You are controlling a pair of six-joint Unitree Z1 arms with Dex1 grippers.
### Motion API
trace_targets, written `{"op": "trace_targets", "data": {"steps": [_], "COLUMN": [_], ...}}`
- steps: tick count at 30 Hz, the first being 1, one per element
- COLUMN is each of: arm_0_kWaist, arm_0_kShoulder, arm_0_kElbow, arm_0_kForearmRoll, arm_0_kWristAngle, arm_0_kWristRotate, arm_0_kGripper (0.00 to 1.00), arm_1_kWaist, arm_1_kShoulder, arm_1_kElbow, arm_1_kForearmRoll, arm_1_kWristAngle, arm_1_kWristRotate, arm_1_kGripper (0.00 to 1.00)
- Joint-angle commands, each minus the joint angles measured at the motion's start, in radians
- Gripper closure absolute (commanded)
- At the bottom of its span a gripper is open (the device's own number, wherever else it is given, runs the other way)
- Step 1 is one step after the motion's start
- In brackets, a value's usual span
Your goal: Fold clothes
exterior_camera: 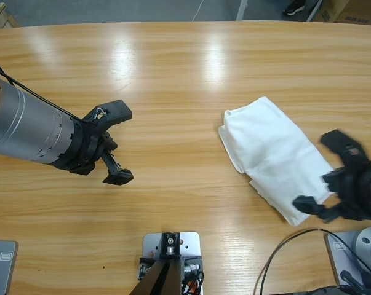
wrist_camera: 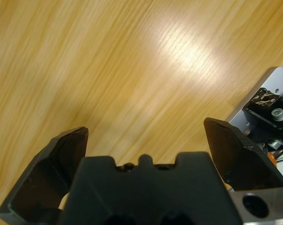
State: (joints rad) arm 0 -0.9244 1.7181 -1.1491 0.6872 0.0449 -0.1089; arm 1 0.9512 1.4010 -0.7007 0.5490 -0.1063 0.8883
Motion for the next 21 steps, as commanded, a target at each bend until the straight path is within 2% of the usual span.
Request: {"op": "trace_targets", "data": {"steps": [1,15,17,21], "arm_0_kWaist": [-0.007,-0.010,-0.010,-0.010], "arm_0_kShoulder": [0.004,0.014,0.011,0.005], "arm_0_kElbow": [0.032,0.026,0.026,0.035], "arm_0_kForearmRoll": [0.000,-0.011,-0.010,-0.009], "arm_0_kWristAngle": [0.013,0.013,0.013,0.013], "arm_0_kWristRotate": [-0.015,-0.028,-0.026,-0.026], "arm_0_kGripper": [0.036,0.036,0.036,0.036], "arm_1_kWaist": [0.009,0.009,0.009,0.034], "arm_1_kShoulder": [-0.015,0.145,0.193,0.286], "arm_1_kElbow": [0.048,0.025,0.029,0.096], "arm_1_kForearmRoll": [-0.032,0.045,0.027,-0.113], "arm_1_kWristAngle": [-0.044,-0.076,-0.060,-0.043], "arm_1_kWristRotate": [-0.043,0.051,0.061,0.118], "arm_1_kGripper": [0.059,0.059,0.058,0.059]}}
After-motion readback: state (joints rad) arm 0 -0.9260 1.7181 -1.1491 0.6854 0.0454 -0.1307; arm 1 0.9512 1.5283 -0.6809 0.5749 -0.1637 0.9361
